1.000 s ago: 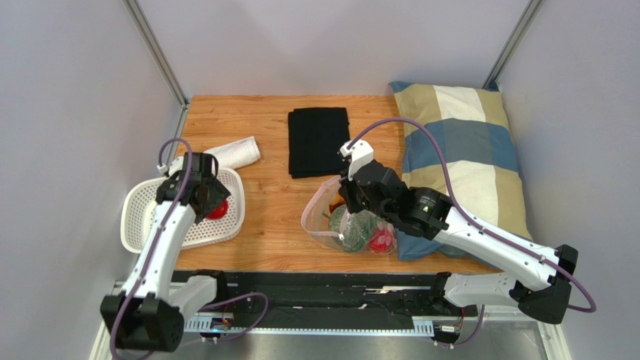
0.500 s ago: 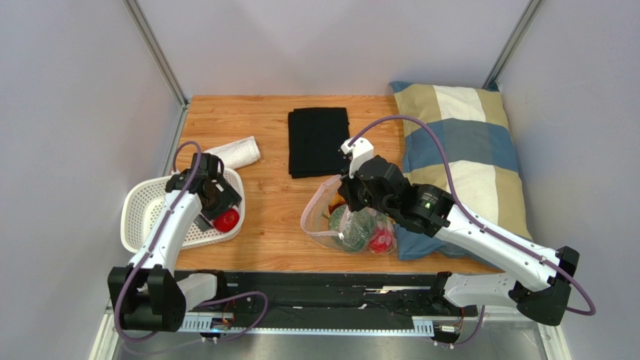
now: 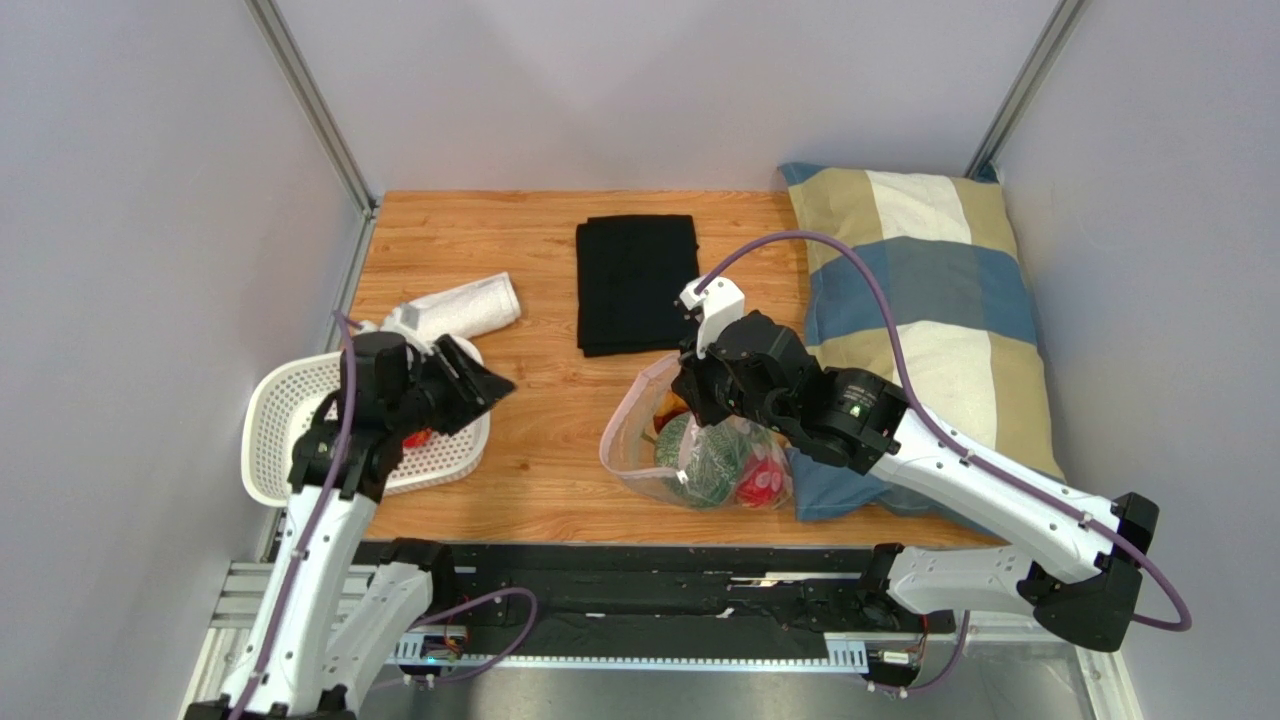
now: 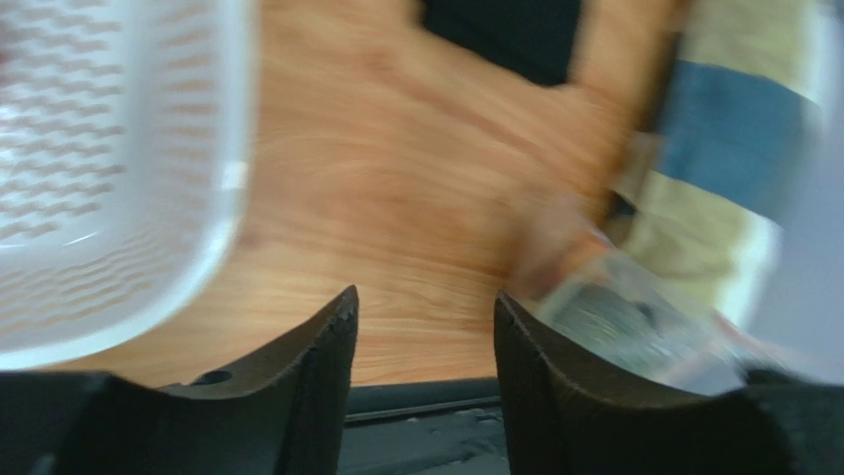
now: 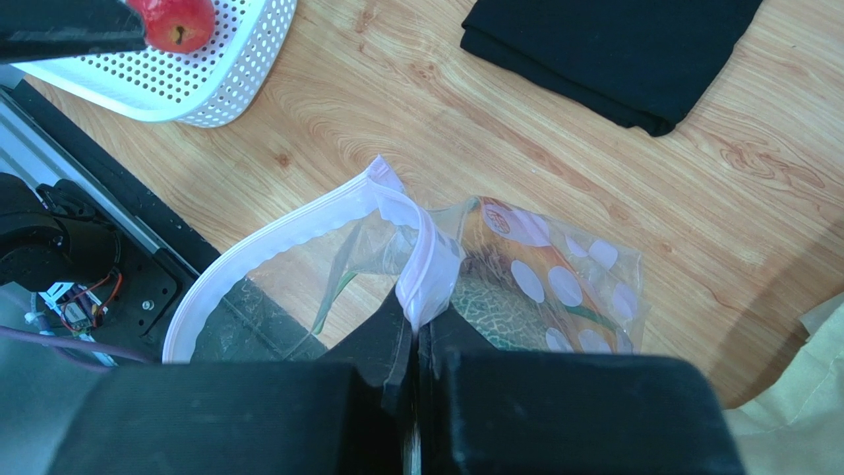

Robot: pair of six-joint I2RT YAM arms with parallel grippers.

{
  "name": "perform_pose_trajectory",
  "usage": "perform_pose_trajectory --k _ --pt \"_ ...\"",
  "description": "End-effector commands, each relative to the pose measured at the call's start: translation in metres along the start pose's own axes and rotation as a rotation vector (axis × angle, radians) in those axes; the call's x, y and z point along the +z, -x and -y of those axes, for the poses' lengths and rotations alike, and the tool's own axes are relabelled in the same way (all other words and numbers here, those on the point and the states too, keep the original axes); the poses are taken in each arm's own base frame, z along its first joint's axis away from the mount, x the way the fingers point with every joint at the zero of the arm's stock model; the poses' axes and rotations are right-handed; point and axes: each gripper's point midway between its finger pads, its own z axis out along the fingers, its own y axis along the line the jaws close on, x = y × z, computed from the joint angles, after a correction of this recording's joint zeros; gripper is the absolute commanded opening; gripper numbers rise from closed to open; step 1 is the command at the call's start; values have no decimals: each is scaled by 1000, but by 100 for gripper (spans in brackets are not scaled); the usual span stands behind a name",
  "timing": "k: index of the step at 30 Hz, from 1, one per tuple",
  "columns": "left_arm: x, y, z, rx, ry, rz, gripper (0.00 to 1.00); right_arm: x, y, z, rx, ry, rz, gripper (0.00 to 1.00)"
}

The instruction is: Open the zip-top bag and remove the fake food

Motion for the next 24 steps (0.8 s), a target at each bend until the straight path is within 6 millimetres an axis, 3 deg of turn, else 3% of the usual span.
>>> perform_pose_trajectory --k 1,3,6,7,8,9,11,12,14,20,22,23,24 --pt "-44 -30 124 176 -623 -61 53 -9 38 -12 45 47 110 0" --pt "-68 -48 161 274 -765 -58 48 -8 38 -13 56 51 106 0" --pt "-94 -65 196 407 -882 -30 42 -8 38 -14 82 54 100 0" --pt "-94 -69 201 447 -895 -36 41 -8 41 -15 89 57 101 0" --pt "-78 -82 201 469 -854 -102 41 -9 41 -17 94 64 98 0" --pt "-79 -89 207 486 -848 -136 39 -10 44 -19 103 74 102 0" --pt "-58 -114 205 532 -803 -257 36 -11 46 -21 109 83 105 0" --pt "-60 -122 210 554 -811 -286 34 -12 47 -21 109 80 108 0" --pt "-45 -136 209 581 -763 -348 34 -13 49 -21 113 81 114 0" --pt "-21 -161 204 603 -683 -411 33 -14 45 -19 120 79 106 0" --pt "-18 -163 197 608 -640 -416 42 -15 45 -17 129 82 106 0" --pt "-13 -164 194 613 -608 -407 55 -15 44 -17 130 85 103 0" --pt "-11 -165 189 615 -582 -414 59 -15 43 -16 132 83 102 0"
